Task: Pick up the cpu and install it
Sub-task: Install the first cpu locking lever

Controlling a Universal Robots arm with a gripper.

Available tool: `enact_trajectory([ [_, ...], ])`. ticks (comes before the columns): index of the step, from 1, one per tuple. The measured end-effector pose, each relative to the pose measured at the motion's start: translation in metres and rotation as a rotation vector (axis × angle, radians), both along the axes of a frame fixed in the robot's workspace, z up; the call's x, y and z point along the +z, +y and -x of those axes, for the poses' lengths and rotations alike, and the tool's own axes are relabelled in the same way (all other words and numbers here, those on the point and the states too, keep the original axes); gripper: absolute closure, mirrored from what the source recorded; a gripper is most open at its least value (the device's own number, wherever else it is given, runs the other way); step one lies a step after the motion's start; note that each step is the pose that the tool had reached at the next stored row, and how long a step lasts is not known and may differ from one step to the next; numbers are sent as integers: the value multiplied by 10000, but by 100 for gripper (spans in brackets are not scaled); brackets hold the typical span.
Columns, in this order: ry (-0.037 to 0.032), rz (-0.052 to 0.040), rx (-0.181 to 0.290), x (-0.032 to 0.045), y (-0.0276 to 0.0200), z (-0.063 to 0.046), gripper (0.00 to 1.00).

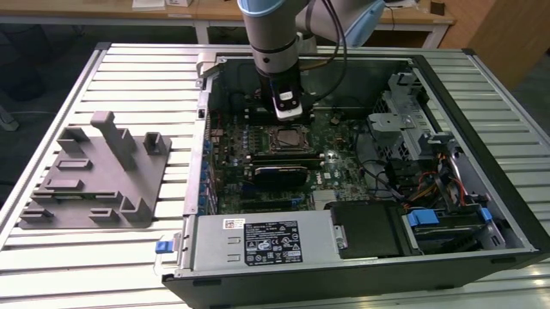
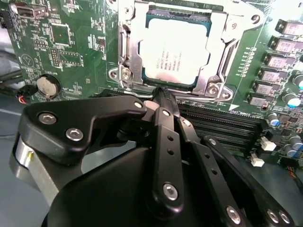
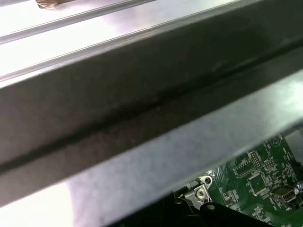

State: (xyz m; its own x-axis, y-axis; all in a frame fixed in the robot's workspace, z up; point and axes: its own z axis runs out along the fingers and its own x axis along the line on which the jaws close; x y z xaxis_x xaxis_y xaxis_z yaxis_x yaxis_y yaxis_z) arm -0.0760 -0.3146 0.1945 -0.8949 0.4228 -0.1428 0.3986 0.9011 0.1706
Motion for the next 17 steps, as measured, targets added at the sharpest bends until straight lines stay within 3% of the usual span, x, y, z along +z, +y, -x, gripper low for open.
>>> enact_trajectory([
  [6, 1, 73, -210, -8, 0, -2, 89],
  [17, -1, 74, -245, 16, 0, -2, 89],
])
